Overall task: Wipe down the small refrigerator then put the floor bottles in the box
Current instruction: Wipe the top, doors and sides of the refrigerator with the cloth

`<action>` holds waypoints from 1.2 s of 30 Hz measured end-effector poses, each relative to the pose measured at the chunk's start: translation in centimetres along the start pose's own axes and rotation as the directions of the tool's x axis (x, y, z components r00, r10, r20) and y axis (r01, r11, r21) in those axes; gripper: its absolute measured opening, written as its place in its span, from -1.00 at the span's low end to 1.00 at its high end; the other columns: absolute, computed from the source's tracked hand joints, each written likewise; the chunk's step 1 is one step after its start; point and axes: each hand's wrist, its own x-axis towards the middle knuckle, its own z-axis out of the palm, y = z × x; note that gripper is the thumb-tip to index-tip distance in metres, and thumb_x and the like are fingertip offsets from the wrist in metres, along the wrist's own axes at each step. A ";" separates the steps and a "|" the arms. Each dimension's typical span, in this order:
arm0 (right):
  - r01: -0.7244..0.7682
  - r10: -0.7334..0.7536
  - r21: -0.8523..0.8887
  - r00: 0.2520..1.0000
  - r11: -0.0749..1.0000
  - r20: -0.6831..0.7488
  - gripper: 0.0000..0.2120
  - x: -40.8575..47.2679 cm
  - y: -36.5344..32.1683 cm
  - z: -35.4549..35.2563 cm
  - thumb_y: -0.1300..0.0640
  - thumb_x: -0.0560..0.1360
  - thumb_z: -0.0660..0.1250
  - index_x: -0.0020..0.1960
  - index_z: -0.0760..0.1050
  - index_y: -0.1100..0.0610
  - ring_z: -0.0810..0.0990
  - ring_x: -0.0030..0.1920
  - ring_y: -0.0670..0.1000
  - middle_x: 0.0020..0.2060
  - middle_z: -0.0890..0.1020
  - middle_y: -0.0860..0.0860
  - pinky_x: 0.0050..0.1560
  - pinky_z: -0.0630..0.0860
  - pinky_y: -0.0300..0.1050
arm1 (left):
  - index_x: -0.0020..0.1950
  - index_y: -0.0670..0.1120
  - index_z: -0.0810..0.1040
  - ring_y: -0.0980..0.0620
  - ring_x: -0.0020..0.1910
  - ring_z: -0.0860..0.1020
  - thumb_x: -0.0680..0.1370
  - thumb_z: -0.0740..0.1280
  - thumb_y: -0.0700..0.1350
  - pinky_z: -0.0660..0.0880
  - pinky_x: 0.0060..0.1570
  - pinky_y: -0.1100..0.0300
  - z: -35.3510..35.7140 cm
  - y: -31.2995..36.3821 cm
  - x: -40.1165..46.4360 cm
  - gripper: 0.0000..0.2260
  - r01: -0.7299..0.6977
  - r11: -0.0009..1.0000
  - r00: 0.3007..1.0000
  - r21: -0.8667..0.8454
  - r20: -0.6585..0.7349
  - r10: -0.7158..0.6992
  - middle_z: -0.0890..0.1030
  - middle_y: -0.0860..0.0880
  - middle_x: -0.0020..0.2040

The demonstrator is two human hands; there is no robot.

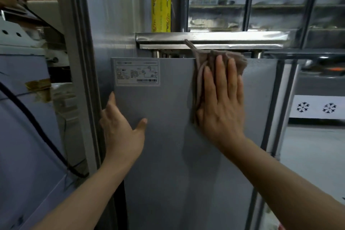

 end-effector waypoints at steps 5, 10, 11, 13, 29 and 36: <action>0.073 -0.066 -0.032 0.984 0.997 0.166 -0.43 -10.9 1.7 -0.6 0.05 0.55 0.05 0.50 0.05 0.26 -0.01 0.51 0.28 0.52 -0.01 0.22 0.49 -0.01 0.22 | 0.53 -0.02 0.00 -0.13 0.43 0.19 0.43 0.45 -0.14 0.19 0.39 -0.05 -0.1 0.3 -0.1 -0.18 0.010 1.000 1.000 0.006 0.002 -0.010 0.24 -0.15 0.42; 0.027 -0.018 -0.071 0.991 0.997 0.134 -0.41 -9.5 3.1 -1.7 0.09 0.50 0.09 0.48 0.11 0.26 -0.01 0.51 0.26 0.50 0.06 0.24 0.48 -0.03 0.17 | 0.54 0.00 -0.05 -0.12 0.46 0.16 0.43 0.44 -0.16 0.18 0.40 -0.04 0.0 0.5 0.0 -0.15 0.033 0.999 0.999 0.041 0.001 -0.033 0.20 -0.12 0.45; -0.048 0.055 -0.081 0.995 0.996 0.082 -0.42 -7.1 3.4 -1.9 0.10 0.50 0.09 0.48 0.14 0.29 0.02 0.49 0.29 0.48 0.10 0.30 0.48 -0.03 0.18 | 0.54 -0.01 -0.06 -0.13 0.46 0.15 0.43 0.45 -0.16 0.16 0.40 -0.04 0.1 0.5 0.0 -0.14 0.041 0.998 0.999 0.039 -0.005 -0.040 0.19 -0.13 0.46; -0.164 0.167 -0.128 0.986 0.978 0.016 -0.41 -2.5 4.6 -2.4 0.12 0.51 0.09 0.48 0.13 0.33 0.04 0.48 0.33 0.46 0.12 0.35 0.48 -0.08 0.19 | 0.54 -0.03 -0.06 -0.15 0.46 0.14 0.40 0.47 -0.12 0.14 0.41 -0.06 0.3 0.7 -0.1 -0.11 0.066 0.997 0.998 0.032 -0.019 -0.066 0.19 -0.15 0.46; -0.125 0.137 -0.178 0.989 0.976 0.059 -0.36 -4.2 8.0 -3.9 0.07 0.50 0.08 0.48 0.09 0.37 -0.05 0.50 0.29 0.47 0.07 0.35 0.49 -0.13 0.17 | 0.46 -0.14 0.19 -0.28 0.37 0.21 0.30 0.54 -0.12 0.18 0.33 -0.21 2.1 3.4 -3.9 -0.17 -0.197 0.909 0.976 0.368 -0.016 0.218 0.17 -0.24 0.43; -0.150 0.157 -0.189 0.987 0.970 0.025 -0.36 -2.9 9.3 -3.6 -0.02 0.54 -0.01 0.50 0.08 0.33 -0.07 0.51 0.29 0.49 0.03 0.31 0.50 -0.09 0.20 | 0.44 -0.13 0.28 -0.36 0.35 0.23 0.27 0.55 -0.14 0.23 0.26 -0.33 4.5 4.3 -5.1 -0.21 -0.269 0.886 0.961 0.378 0.052 0.270 0.19 -0.26 0.46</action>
